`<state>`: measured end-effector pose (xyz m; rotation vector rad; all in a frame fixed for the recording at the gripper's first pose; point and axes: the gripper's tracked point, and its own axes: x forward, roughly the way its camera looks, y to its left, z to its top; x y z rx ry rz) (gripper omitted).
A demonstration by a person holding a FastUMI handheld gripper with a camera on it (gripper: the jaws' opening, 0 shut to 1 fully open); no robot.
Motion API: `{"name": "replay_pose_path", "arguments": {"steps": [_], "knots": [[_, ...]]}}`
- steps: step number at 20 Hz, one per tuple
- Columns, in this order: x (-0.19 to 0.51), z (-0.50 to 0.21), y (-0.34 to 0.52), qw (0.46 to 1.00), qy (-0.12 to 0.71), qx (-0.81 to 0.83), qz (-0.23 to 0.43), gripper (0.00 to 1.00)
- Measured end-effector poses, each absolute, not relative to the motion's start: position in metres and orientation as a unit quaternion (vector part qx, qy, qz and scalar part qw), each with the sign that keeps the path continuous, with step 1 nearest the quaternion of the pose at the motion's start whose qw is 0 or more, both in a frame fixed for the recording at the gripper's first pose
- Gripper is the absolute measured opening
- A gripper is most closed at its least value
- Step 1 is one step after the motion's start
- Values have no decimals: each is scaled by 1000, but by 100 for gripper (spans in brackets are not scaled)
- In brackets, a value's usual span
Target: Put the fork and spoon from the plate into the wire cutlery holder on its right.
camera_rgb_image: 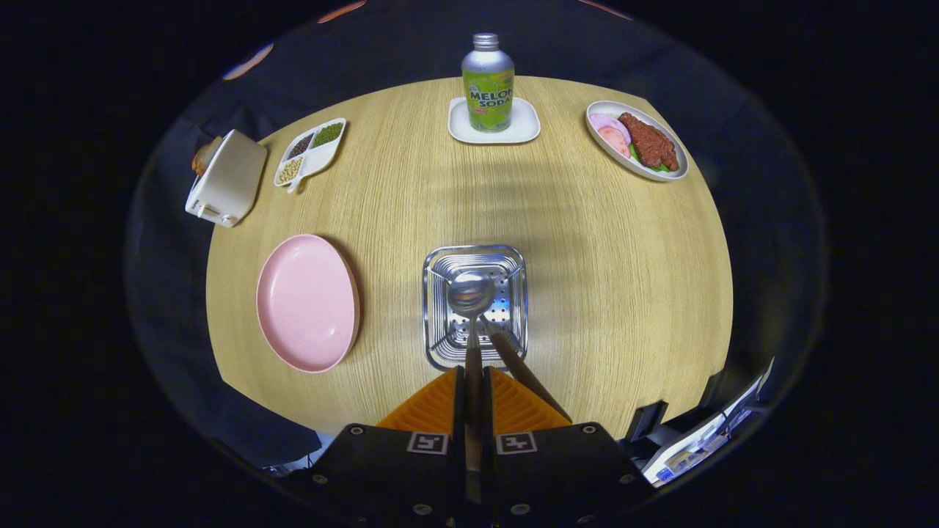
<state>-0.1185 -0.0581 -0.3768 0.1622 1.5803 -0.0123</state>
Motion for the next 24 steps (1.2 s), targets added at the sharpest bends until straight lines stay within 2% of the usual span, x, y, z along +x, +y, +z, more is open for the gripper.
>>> {"name": "replay_pose_path", "arguments": {"steps": [5, 10, 13, 18, 24], "knots": [[-109, -373, -59, 713, 695, 91, -9, 10], [-83, -355, -61, 752, 651, 107, -9, 12], [-58, -332, -63, 797, 594, 111, -3, 11], [-10, -267, -71, 883, 464, 76, 0, 25], [25, -177, -77, 938, 335, 94, -8, 30]]}}
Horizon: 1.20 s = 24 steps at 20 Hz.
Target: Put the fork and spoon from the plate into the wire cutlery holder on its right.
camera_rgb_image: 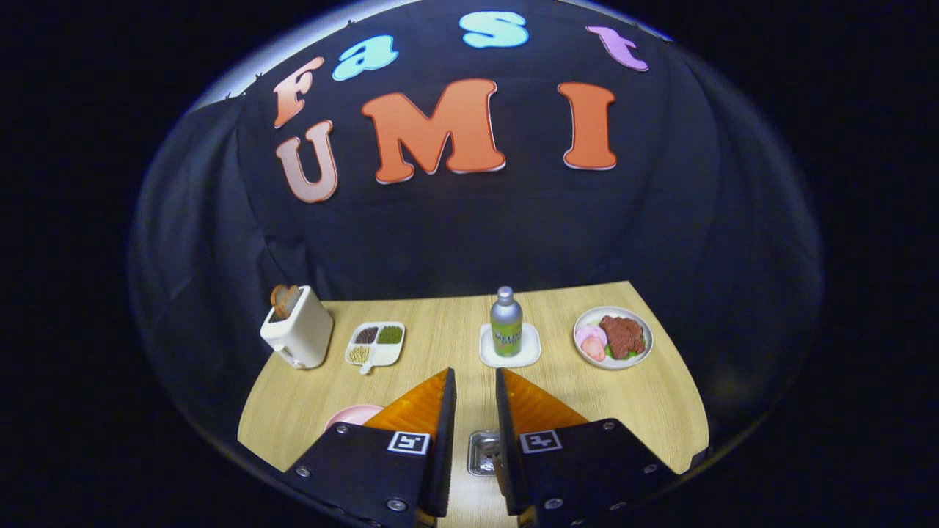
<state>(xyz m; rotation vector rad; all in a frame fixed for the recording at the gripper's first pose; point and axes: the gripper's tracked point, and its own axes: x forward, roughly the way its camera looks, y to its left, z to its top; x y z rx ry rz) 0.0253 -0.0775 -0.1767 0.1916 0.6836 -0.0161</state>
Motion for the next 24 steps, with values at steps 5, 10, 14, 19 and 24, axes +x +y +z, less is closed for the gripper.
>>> {"name": "replay_pose_path", "arguments": {"steps": [5, 10, 14, 19, 24], "knots": [[39, -119, -84, 960, 264, 91, 0, 67], [52, -62, -99, 989, 147, 29, -22, 96], [52, -16, -99, 997, 59, 7, -39, 96], [49, 5, -86, 999, 8, 16, -48, 96], [42, 31, -87, 998, -31, 4, -59, 96]]}}
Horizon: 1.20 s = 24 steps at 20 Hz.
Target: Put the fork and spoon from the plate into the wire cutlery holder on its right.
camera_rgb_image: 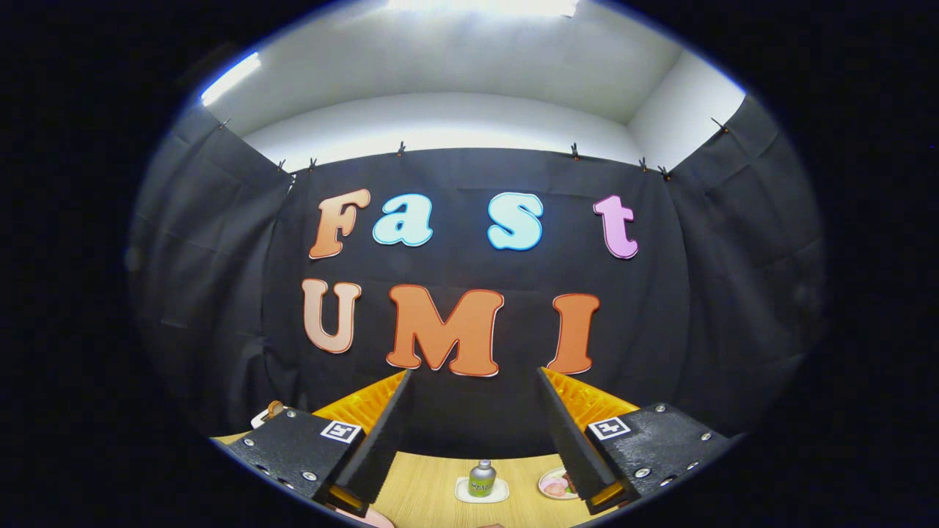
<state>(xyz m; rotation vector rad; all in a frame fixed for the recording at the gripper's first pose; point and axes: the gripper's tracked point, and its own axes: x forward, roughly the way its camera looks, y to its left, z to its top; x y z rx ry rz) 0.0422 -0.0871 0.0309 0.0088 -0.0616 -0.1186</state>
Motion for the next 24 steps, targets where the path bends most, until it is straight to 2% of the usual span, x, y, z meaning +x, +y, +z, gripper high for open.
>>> {"name": "replay_pose_path", "arguments": {"steps": [7, 24], "knots": [[40, 38, -68, 998, -41, 28, -40, 96], [39, 50, -63, 998, -54, -9, -43, 97]]}}
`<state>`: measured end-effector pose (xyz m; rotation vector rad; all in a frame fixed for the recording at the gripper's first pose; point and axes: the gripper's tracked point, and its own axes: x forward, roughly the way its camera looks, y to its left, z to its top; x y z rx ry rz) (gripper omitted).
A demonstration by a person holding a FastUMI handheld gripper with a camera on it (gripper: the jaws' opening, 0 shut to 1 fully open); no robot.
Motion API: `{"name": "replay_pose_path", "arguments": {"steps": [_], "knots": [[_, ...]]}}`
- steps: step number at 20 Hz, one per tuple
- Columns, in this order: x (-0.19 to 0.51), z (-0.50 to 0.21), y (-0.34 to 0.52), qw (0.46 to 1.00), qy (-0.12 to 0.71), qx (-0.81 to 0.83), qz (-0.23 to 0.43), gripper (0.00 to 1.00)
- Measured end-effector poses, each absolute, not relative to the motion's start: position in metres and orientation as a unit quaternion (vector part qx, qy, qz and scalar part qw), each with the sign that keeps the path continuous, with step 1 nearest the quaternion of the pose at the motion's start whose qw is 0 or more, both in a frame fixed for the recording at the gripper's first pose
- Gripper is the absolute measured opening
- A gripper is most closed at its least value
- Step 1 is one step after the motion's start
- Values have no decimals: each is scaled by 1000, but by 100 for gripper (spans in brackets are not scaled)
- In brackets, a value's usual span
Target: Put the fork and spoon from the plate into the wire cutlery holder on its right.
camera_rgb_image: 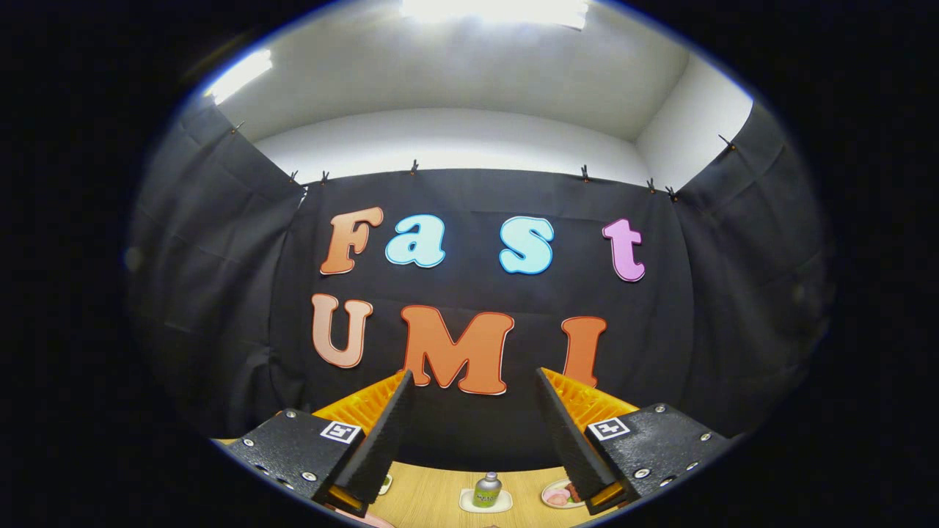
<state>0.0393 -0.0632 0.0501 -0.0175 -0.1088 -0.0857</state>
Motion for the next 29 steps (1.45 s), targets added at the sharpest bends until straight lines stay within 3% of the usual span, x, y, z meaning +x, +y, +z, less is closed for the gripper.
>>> {"name": "replay_pose_path", "arguments": {"steps": [29], "knots": [[34, 27, -58, 997, -26, -29, -59, 98]]}}
